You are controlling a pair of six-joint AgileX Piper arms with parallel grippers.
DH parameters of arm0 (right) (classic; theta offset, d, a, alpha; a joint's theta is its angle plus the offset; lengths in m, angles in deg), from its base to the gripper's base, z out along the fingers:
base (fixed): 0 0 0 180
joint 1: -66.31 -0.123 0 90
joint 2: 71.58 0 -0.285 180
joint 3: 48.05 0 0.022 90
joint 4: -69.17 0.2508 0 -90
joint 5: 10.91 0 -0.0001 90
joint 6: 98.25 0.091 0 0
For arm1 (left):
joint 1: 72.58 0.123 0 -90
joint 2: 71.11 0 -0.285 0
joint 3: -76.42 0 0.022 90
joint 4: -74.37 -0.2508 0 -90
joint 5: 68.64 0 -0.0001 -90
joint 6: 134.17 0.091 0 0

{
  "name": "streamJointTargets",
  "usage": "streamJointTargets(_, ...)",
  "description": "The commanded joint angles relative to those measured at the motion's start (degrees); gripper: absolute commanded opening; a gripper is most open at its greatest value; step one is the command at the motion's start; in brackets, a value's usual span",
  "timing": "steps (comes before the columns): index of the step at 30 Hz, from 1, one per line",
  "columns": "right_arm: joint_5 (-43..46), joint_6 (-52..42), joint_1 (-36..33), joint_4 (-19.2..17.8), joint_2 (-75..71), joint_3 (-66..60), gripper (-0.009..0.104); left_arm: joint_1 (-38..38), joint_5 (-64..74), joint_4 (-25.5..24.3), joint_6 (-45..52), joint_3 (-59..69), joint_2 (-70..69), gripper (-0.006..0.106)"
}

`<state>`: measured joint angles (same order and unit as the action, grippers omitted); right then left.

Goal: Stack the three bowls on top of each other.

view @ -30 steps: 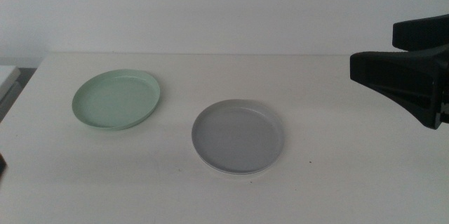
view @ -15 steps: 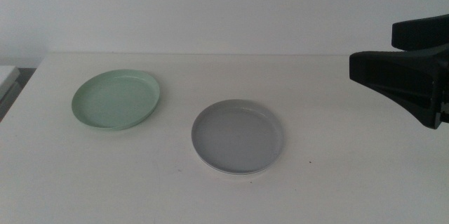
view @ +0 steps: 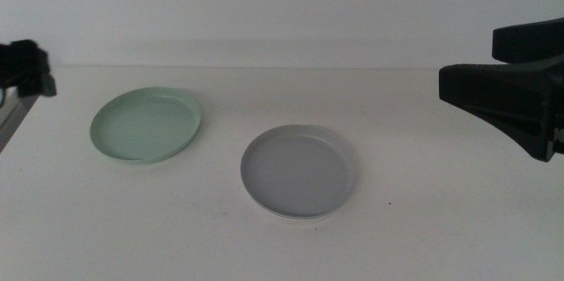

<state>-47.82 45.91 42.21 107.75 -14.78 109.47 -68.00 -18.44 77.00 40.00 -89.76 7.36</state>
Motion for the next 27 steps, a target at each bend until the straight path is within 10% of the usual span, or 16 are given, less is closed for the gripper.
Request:
streamJointTargets(1, 0.6, 0.0, -0.1, -0.1, -0.2, -0.1, 0.089, 0.1, -4.9, -1.9, 0.5, -2.1, 5.8, 0.094)
streamJointTargets(27, 0.6, 0.0, -0.1, -0.1, -0.2, -0.1, 0.089, 0.6, 1.1, 0.6, 3.5, -37.4, 55.3, 0.094)
